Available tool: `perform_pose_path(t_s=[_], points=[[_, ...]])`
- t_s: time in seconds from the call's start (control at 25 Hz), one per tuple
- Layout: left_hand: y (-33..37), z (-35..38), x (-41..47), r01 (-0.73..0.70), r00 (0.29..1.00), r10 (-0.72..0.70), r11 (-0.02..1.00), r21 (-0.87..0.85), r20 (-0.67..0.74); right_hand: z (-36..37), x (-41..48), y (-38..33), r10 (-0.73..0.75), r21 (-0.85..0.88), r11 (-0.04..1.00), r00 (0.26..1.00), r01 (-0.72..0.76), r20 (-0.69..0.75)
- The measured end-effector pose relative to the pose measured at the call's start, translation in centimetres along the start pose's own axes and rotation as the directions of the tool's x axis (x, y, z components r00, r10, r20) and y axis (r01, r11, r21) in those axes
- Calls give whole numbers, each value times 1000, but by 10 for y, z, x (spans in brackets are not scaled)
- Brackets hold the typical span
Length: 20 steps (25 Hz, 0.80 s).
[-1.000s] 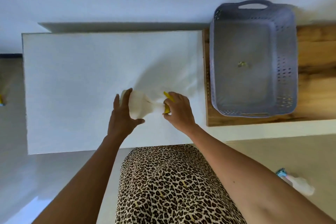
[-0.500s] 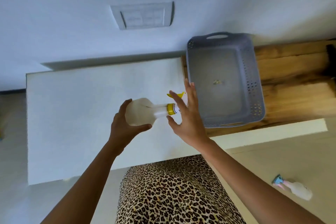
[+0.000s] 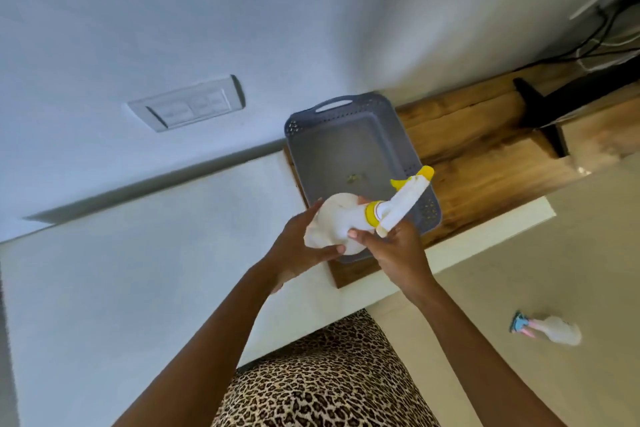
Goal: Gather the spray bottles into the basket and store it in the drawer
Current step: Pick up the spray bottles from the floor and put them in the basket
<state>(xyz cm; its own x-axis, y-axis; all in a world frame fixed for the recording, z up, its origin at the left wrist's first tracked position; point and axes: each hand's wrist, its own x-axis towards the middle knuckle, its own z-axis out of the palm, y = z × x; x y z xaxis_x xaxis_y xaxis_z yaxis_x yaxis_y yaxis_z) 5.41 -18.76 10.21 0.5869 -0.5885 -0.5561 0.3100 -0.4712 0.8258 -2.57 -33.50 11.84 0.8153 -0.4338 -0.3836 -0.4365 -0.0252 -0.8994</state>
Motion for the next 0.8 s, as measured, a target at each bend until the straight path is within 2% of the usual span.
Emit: perform_pose_path(t_s=[0.08, 0.16, 0.32, 0.52, 0.8], points=[[-2, 14, 11, -39, 996, 56, 976, 215, -75, -2, 11, 18, 19, -67, 997, 985, -31, -172], [-11, 25, 14, -26, 994, 63, 930, 367, -90, 2, 23, 35, 19, -154, 986, 956, -66, -291], [-38, 30, 7, 23, 988, 68, 815, 580, -136, 17, 44, 63, -29, -350, 932, 945, -93, -327], [-54, 19, -2, 104, 975, 41, 782, 615, -218, 29, 53, 87, -41, -455, 886, 961, -92, -274], [-65, 16, -18, 169, 967, -29, 815, 555, -251, 32, 49, 93, -45, -431, 898, 958, -86, -285]])
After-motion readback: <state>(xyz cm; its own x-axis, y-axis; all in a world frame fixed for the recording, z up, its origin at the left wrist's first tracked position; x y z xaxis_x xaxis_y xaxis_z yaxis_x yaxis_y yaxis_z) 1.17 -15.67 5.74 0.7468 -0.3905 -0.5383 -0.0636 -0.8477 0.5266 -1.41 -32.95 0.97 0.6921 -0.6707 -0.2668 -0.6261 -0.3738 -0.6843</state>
